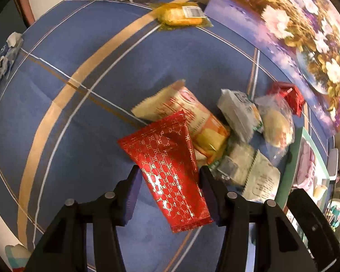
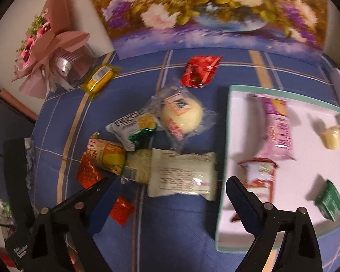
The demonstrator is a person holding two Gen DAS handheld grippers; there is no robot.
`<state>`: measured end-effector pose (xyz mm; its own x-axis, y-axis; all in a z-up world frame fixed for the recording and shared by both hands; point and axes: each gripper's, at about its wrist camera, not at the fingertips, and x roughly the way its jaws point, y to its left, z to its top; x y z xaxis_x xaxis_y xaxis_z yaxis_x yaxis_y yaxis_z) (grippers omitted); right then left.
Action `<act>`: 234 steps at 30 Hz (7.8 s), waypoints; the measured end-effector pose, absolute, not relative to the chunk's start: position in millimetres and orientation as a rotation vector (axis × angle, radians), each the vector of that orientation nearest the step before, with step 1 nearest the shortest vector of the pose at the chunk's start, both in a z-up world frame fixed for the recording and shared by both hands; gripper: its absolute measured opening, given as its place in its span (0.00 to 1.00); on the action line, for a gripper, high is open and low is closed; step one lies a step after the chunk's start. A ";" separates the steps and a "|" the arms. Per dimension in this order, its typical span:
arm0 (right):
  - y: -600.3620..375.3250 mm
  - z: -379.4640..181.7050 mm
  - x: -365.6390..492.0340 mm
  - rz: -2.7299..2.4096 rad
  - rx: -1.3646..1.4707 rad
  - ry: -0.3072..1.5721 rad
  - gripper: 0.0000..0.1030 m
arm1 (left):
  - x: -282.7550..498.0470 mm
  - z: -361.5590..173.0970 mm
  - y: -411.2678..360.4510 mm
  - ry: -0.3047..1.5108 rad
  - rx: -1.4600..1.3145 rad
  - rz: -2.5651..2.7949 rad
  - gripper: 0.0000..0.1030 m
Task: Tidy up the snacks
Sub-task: 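Grasp the red patterned packet with the left tool while the right tool grasps the cream printed packet, then carry both packets into the white tray and open both tools, then move both tools back over the remaining snacks on the table, then grasp the yellow Swiss roll packet with the left tool while the right tool grasps the round biscuit packet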
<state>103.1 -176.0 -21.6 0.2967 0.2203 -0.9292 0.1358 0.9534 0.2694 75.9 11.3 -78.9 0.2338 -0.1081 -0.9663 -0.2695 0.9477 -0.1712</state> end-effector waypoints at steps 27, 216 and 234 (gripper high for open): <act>-153.5 -84.0 135.2 0.034 0.267 1.468 0.79 | 94.0 -99.1 28.9 1.361 -0.385 0.072 0.53; -125.4 -86.3 148.0 -0.048 0.237 1.405 1.00 | 163.0 -108.4 3.8 1.326 -0.291 0.013 0.90; -148.5 -86.5 124.3 -0.056 0.228 1.380 0.89 | 163.4 -105.3 -6.9 1.315 -0.298 -0.017 0.53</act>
